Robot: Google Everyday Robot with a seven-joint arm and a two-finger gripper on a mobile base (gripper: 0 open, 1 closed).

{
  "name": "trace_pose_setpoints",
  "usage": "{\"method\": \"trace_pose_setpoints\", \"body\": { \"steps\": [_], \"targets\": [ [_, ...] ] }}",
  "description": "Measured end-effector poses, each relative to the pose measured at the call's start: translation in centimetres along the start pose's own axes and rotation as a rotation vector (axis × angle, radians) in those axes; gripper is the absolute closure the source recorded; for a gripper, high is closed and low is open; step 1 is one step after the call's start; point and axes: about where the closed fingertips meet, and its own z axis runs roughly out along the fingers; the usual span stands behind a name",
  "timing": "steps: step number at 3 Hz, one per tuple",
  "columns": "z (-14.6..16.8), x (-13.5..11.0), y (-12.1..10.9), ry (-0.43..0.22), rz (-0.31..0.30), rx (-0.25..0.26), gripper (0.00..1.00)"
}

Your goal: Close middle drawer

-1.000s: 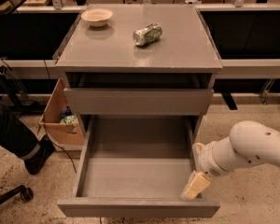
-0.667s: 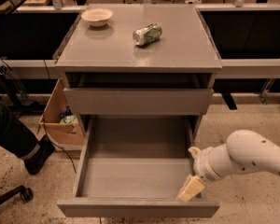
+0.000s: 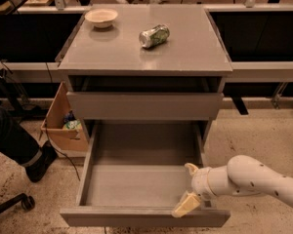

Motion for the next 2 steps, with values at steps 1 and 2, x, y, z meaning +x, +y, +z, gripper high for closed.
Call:
{"method": "trace_pose_setpoints", "body": {
  "steps": [1,2],
  "targets": [
    [4.2,0.5,0.6,-0.083,-0.014,-0.024,0.0],
    [6.9,0.8,1.2,-0.125,-0.03,-0.044,0.0]
  ]
}}
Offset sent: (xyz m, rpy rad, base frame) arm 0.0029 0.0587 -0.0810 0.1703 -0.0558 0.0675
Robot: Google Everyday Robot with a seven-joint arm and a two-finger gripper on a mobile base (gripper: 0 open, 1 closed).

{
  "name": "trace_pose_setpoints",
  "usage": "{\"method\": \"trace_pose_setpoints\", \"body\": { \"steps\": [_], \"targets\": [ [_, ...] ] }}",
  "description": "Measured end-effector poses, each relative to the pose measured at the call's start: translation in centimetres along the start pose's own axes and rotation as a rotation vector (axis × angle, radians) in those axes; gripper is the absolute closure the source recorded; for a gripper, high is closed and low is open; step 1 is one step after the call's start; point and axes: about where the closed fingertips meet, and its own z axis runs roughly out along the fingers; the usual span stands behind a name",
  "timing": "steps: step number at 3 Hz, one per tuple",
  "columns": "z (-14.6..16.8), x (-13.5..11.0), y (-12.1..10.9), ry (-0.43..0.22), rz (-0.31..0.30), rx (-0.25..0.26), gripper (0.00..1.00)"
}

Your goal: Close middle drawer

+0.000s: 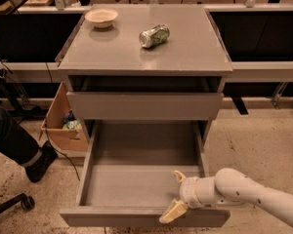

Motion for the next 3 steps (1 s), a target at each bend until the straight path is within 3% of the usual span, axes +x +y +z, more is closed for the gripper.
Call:
{"method": "trace_pose_setpoints", "body": {
  "steps": [1,2,3],
  "targets": [
    [2.4,0.4,0.2,-0.029,-0.015,-0.019,0.0],
    [4.2,0.2,0.2,-0.041,-0.041,-0.025,0.14],
    [4.6,-0.5,-0.1,-0.044,-0.064,-0.017,0.37]
  ]
}}
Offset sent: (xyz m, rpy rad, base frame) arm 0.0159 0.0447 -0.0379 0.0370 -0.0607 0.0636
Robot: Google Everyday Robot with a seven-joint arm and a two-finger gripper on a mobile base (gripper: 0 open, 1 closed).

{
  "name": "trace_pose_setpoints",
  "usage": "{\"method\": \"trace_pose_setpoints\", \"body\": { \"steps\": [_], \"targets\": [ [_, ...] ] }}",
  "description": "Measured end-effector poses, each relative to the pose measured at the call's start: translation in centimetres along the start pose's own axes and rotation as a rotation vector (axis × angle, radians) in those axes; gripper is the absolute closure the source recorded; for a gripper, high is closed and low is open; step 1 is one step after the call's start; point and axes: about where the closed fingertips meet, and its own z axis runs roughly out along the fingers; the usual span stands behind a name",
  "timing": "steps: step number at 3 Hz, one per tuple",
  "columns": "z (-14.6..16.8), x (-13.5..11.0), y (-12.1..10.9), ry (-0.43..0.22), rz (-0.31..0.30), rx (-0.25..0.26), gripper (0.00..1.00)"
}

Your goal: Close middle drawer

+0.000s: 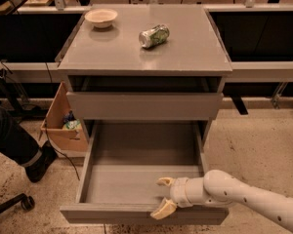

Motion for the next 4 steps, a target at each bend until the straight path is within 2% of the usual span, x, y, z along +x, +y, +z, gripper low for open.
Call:
{"method": "trace_pose_setpoints", "body": {
  "steps": [1,2,3,4],
  "targets": [
    [-0.5,-0.6,0.1,0.0,0.0,0.0,0.68],
    [-0.5,-0.6,0.2,0.0,0.0,0.0,0.92],
    [-0.3,-2.4,-3.0,-0.008,-0.038,0.042,0.96],
    [-0.5,-3.2,-4.5,-0.01,-0.058,0.065,0.82]
  ]
}}
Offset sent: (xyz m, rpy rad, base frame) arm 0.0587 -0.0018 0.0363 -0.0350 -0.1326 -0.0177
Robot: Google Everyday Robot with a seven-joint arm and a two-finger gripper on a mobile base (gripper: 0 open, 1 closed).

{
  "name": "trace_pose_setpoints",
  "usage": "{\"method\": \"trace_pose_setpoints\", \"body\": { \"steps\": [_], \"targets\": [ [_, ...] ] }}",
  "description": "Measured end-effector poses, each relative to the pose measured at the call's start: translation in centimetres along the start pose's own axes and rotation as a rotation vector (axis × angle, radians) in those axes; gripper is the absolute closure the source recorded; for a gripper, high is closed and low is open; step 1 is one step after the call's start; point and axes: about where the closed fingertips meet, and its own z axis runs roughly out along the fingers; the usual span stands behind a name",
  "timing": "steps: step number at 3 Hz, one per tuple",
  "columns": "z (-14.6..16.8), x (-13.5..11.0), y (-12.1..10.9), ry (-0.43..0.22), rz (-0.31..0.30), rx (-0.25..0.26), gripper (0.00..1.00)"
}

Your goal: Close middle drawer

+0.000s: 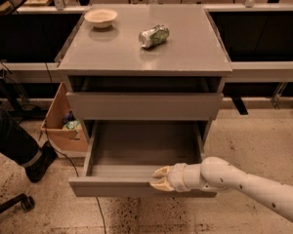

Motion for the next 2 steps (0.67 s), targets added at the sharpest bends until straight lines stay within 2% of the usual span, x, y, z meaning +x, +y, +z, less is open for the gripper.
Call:
{"method": "trace_pose_setpoints", "body": {
  "steps": [1,2],
  "targets": [
    [-0.68,-1.09,-2.03,0.0,-0.026,0.035,0.59],
    [-0.88,-1.22,-2.57,0.0,-0.031,0.047,0.36]
  ]
}}
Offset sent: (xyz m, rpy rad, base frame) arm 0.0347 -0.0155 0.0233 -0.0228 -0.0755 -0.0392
